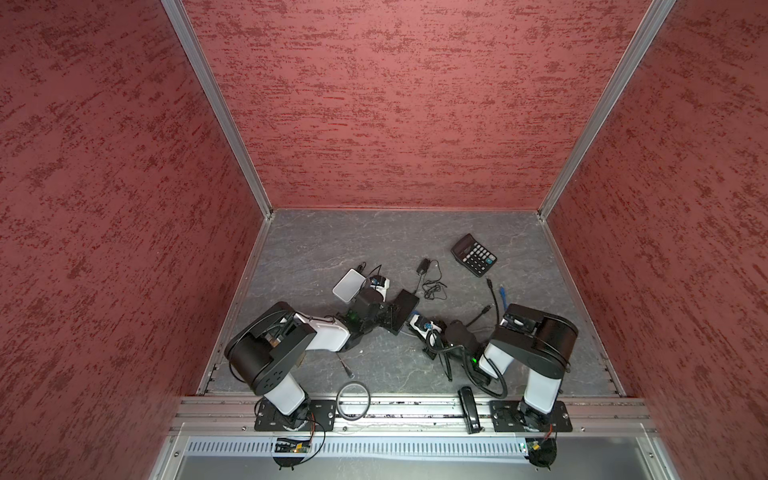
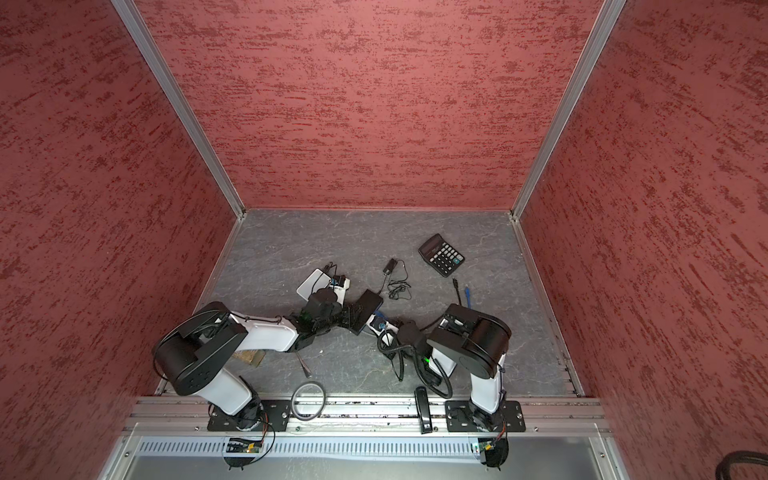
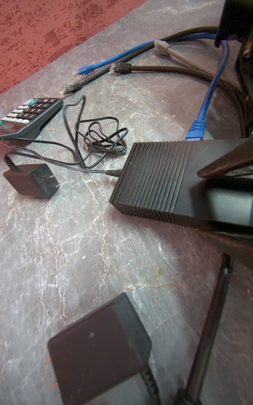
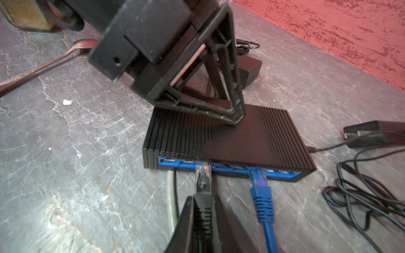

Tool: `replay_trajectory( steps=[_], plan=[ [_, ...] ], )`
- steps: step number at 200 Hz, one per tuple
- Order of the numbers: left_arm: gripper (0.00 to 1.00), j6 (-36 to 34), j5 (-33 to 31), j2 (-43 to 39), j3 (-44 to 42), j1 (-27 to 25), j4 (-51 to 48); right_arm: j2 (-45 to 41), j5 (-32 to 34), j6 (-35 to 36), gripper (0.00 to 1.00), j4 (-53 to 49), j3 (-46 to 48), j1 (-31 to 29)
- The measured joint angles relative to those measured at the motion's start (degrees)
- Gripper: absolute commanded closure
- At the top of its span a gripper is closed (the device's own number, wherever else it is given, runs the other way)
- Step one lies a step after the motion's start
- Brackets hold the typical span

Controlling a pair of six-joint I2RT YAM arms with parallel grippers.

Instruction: Insert the plug into the switch port

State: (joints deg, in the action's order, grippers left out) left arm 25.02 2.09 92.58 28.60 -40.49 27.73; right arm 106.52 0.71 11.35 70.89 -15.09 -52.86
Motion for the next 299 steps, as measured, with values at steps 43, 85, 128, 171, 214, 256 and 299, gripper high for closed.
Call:
replay_trajectory(
  steps=[43, 85, 128, 171, 214, 256, 299],
  plan=[
    [0.61, -0.07, 0.09, 0.00, 0.00, 0.00, 0.00, 3.96, 2.10, -0.17, 1.00, 5.35, 0.28, -0.59],
    [0.61, -0.44, 0.22, 0.02, 0.00, 0.00, 0.02, 4.42, 2.08, -0.72, 1.00, 6.93, 0.61, -0.48],
    [0.61, -1.09, 0.46, 0.15, 0.02, 0.00, 0.24, 3.10, 1.66, -0.55, 1.00, 5.44, 0.59, -0.15],
    [0.61, -1.53, 0.61, 0.46, 0.02, 0.00, 0.74, 2.75, 0.76, -0.39, 1.00, 5.07, 0.57, 1.51],
    [0.61, -1.77, 0.66, 0.70, 0.02, 0.00, 1.16, 2.75, -0.85, -0.42, 1.00, 5.09, 0.55, 2.62],
    [0.61, -1.92, 0.74, 1.25, 0.02, 0.00, 2.19, 2.80, -2.32, -1.36, 1.00, 5.33, 0.55, 3.96],
    [0.61, -2.49, 0.44, 1.75, 0.39, 0.04, 2.49, 3.52, -3.26, -2.60, 1.00, 5.51, -0.22, 4.39]
  ],
)
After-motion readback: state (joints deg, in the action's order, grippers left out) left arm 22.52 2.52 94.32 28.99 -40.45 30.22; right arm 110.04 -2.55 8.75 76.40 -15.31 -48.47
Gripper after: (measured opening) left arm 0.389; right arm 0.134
